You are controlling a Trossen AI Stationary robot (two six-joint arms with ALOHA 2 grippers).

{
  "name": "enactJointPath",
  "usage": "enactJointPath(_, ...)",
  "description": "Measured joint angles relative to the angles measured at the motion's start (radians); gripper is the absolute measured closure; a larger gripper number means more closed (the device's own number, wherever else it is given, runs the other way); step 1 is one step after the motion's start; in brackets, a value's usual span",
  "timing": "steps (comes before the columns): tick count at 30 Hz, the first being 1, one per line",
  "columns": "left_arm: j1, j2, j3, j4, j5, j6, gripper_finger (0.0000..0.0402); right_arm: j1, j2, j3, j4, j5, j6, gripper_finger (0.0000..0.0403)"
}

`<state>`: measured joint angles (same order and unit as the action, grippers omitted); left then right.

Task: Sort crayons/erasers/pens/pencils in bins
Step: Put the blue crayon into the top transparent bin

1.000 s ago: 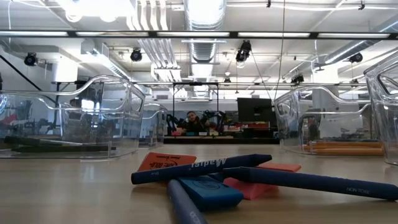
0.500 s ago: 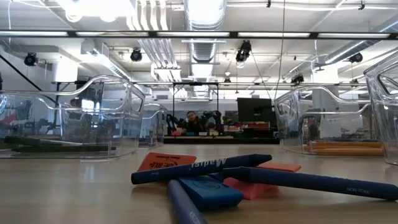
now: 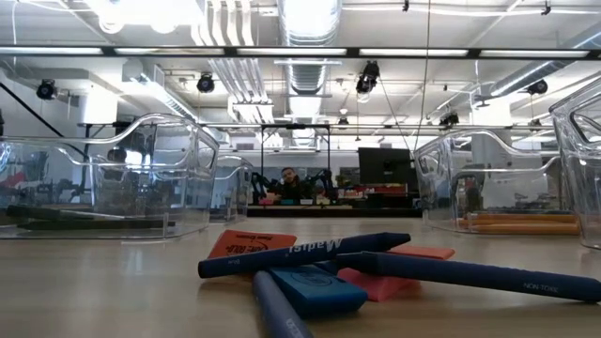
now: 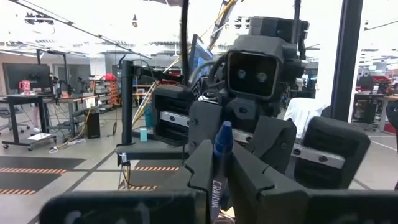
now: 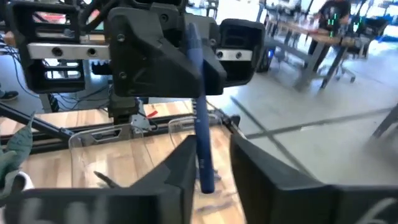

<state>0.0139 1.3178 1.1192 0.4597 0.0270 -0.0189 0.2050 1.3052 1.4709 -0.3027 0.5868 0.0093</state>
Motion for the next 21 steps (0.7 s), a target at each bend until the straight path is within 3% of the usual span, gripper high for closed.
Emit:
enactJointPath(4, 0.001, 0.001, -0.006, -0.003, -0.006, -0.001, 0.0389, -0.001, 0.000, 0.056, -0.147, 0.002, 0.095, 0.0259)
enactJointPath(9, 0.042, -0.002, -0.011, -0.128, -0.051, -0.001, 0.0387, -0.002, -0.003, 0.167, -0.499, -0.005, 0.291, 0.0218)
enactJointPath(13, 0.102, -0.001, -0.012, -0.339, -0.180, -0.001, 0.0387, -0.001, -0.003, 0.196, -0.679, -0.012, 0.433, 0.0210)
enactJointPath(17, 0.175, 0.000, -0.012, -0.596, -0.285, -0.001, 0.0386, 0.000, -0.001, 0.158, -0.740, -0.016, 0.511, 0.0212)
enactJointPath(21, 0.267, 0.000, -0.015, -0.859, -0.323, -0.003, 0.0386, 0.000, 0.001, 0.088, -0.739, -0.019, 0.549, 0.0215)
